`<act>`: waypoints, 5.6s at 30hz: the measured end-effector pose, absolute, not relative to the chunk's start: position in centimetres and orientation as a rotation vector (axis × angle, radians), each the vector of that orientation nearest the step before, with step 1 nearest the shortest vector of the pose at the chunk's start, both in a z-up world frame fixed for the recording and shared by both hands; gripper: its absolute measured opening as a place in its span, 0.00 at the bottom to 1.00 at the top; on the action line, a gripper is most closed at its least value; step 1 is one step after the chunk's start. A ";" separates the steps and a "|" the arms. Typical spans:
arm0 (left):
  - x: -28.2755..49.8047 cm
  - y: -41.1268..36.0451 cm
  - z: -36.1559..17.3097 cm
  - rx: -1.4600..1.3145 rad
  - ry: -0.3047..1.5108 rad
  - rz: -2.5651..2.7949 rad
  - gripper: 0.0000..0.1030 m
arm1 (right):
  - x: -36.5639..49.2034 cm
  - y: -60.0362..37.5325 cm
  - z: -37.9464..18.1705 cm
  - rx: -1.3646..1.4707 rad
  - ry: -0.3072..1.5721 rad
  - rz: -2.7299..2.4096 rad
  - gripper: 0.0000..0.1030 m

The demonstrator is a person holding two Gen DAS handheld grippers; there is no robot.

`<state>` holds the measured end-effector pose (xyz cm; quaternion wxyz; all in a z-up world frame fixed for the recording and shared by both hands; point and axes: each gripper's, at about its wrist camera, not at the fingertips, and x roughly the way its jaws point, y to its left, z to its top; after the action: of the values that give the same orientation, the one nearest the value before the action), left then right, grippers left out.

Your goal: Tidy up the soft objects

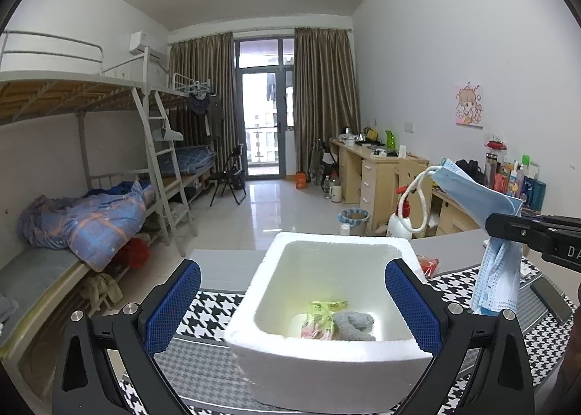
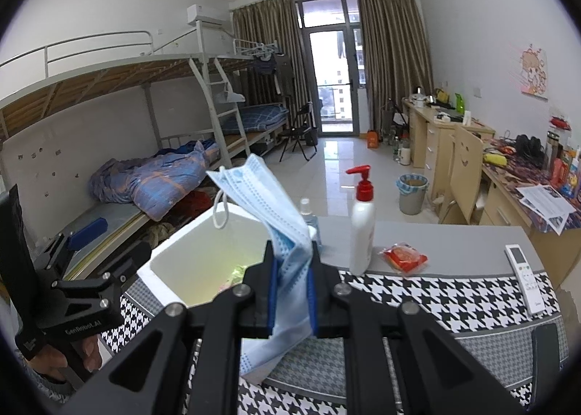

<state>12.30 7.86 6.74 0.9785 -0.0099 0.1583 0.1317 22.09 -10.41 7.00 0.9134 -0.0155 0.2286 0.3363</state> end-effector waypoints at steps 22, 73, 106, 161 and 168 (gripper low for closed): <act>9.7 10.7 5.8 -0.041 0.312 0.298 0.99 | 23.1 -5.6 6.7 -0.075 0.517 0.740 0.17; 9.2 11.2 5.2 -0.064 0.316 0.317 0.99 | 23.4 -3.6 5.3 -0.095 0.550 0.779 0.78; 6.8 6.9 7.2 -0.029 0.272 0.248 0.99 | 19.0 -10.5 6.1 -0.016 0.381 0.753 0.96; 1.9 1.7 4.5 -0.063 0.178 0.186 0.99 | 10.4 -18.0 1.7 0.018 0.203 0.704 0.99; 1.6 1.7 4.0 -0.063 0.183 0.178 0.99 | 10.5 -18.1 0.9 0.012 0.211 0.661 0.99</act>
<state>1.59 1.69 4.04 0.9914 -0.0314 0.0912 0.0889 10.49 -18.13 0.86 0.9404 0.0057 0.1034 0.3238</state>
